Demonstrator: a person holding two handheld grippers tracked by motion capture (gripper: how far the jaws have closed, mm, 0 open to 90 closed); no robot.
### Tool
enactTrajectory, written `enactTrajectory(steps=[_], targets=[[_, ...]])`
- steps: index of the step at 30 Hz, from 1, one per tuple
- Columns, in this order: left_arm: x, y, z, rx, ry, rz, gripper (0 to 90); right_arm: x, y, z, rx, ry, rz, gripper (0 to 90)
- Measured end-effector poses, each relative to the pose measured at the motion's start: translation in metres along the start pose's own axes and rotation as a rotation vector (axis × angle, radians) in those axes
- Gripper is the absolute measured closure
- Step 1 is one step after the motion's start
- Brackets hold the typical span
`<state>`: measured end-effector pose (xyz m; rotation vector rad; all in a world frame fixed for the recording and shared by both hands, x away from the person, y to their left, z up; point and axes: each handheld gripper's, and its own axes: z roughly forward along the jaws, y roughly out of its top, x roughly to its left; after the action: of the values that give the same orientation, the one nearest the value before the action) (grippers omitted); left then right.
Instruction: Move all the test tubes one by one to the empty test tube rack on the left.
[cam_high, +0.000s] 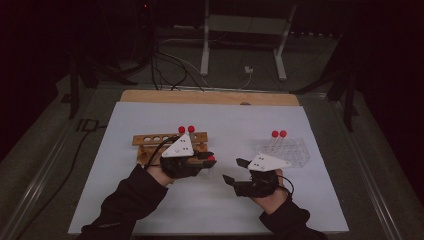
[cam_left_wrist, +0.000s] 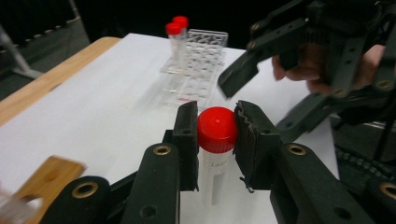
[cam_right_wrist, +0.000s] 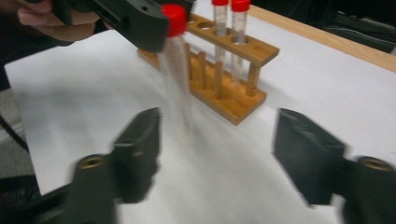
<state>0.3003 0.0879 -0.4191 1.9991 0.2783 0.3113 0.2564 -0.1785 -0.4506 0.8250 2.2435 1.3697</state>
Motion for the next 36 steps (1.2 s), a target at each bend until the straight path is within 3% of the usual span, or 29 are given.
enactTrajectory(steps=[7, 9, 18, 31, 36], targets=[[0.010, -0.001, -0.017, 0.008, 0.062, -0.003, 72.1, -0.008, -0.001, -0.005, -0.033, -0.017, 0.043, 1.9], [0.013, -0.001, -0.021, 0.009, 0.073, -0.009, 72.0, -0.009, -0.002, -0.007, -0.046, -0.012, 0.045, 0.3], [0.027, -0.003, -0.043, 0.009, 0.163, -0.026, 72.1, -0.013, -0.002, -0.014, -0.072, 0.006, 0.060, 0.0], [0.048, -0.001, -0.067, 0.003, 0.256, -0.049, 72.1, -0.011, -0.001, -0.016, -0.086, 0.010, 0.048, 0.0], [0.061, 0.002, -0.076, -0.020, 0.299, -0.069, 72.1, -0.012, -0.001, -0.018, -0.095, 0.008, 0.047, 0.0]])
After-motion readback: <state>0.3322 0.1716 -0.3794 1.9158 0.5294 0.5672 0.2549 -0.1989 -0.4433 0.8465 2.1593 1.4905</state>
